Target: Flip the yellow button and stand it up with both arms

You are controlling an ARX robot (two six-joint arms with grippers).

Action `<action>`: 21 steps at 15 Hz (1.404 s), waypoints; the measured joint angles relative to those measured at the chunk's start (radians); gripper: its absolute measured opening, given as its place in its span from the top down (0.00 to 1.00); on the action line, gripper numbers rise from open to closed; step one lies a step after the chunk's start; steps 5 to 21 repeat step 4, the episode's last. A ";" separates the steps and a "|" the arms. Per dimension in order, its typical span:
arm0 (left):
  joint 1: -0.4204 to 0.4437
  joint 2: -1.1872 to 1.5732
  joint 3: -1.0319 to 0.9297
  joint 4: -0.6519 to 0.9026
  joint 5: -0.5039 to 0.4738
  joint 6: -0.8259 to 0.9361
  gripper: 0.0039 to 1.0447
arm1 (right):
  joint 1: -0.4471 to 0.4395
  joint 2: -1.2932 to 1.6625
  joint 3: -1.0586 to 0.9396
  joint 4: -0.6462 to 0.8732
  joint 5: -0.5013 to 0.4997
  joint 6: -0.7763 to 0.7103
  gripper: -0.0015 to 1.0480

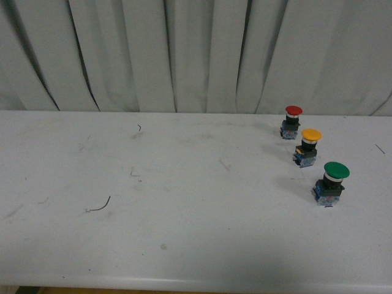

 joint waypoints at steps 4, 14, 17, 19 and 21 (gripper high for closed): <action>0.000 0.000 0.000 0.000 0.000 0.000 0.06 | 0.000 0.000 0.000 0.000 0.000 0.000 0.06; 0.000 0.000 0.000 0.000 0.000 0.000 0.06 | 0.000 0.000 0.000 0.000 0.000 0.000 0.06; 0.000 0.000 0.000 0.000 0.000 0.000 0.06 | 0.000 0.000 0.000 0.000 0.000 0.000 0.06; 0.000 0.000 0.000 0.000 0.000 0.000 0.06 | 0.000 0.000 0.000 0.000 0.000 0.000 0.06; 0.000 0.000 0.000 0.000 0.000 0.000 0.06 | 0.000 0.000 0.000 0.000 0.000 0.000 0.06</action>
